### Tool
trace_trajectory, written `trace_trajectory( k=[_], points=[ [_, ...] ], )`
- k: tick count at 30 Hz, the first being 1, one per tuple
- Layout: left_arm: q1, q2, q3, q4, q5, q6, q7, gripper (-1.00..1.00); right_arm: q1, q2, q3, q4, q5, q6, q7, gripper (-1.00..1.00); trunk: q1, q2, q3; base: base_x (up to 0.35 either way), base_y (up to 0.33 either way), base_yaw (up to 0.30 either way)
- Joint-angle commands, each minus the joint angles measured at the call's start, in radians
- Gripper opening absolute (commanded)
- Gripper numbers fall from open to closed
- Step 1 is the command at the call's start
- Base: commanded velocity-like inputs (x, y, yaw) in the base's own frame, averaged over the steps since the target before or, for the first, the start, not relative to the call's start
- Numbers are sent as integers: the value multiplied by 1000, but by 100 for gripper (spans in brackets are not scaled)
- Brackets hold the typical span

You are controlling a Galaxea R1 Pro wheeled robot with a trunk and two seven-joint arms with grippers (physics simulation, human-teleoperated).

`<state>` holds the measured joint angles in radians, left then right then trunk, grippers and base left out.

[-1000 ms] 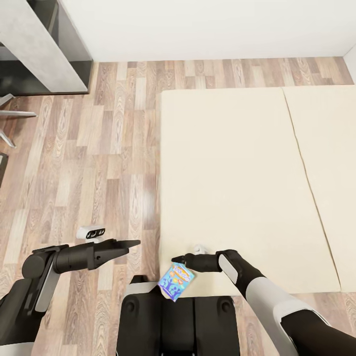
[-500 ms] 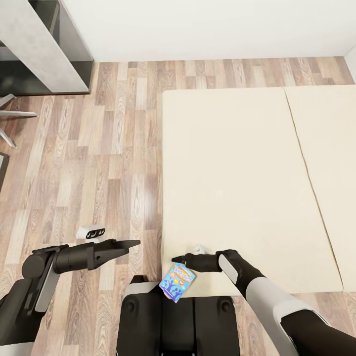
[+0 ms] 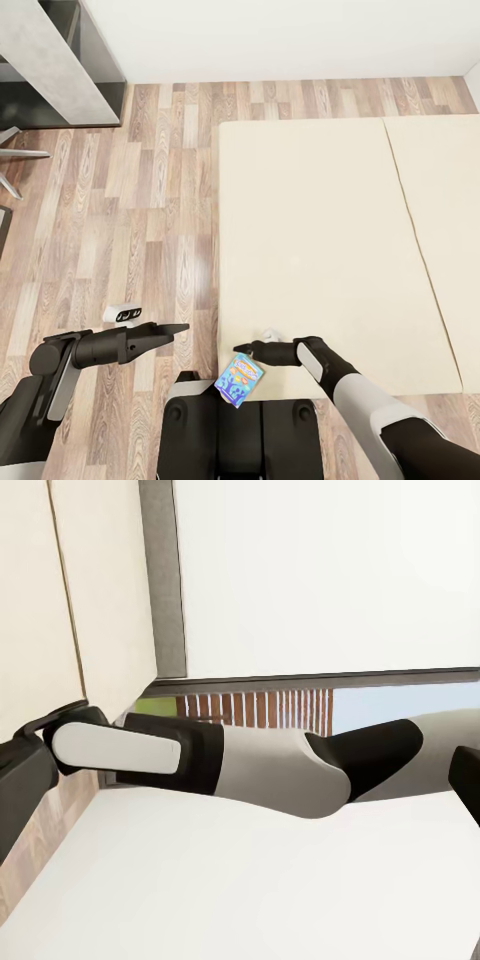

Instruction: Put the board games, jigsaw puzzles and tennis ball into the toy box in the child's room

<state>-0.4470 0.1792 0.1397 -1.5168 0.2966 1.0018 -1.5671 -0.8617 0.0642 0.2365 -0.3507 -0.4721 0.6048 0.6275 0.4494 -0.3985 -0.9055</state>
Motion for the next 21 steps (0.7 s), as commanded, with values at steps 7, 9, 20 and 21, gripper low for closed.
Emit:
trace_trajectory(
  k=[7, 9, 20, 21],
  points=[
    [0, 1, 0, 0, -1, 11, -4, 100, 0, -2, 4, -9, -7, 1, 9, 100, 1, -2, -1, 0, 0, 0],
    [0, 1, 0, 0, -1, 11, -4, 100, 0, 0, 3, -10, -7, 0, 6, 100, 1, -2, -1, 0, 0, 0],
    [0, 2, 0, 0, -1, 11, -4, 100, 0, 5, 3, -13, -7, -1, 1, 100, 1, -2, -1, 0, 0, 0],
    [0, 2, 1, 0, -1, 11, -4, 100, 0, 5, 3, -13, -7, -2, 1, 100, 1, -2, -1, 0, 0, 0]
  ],
)
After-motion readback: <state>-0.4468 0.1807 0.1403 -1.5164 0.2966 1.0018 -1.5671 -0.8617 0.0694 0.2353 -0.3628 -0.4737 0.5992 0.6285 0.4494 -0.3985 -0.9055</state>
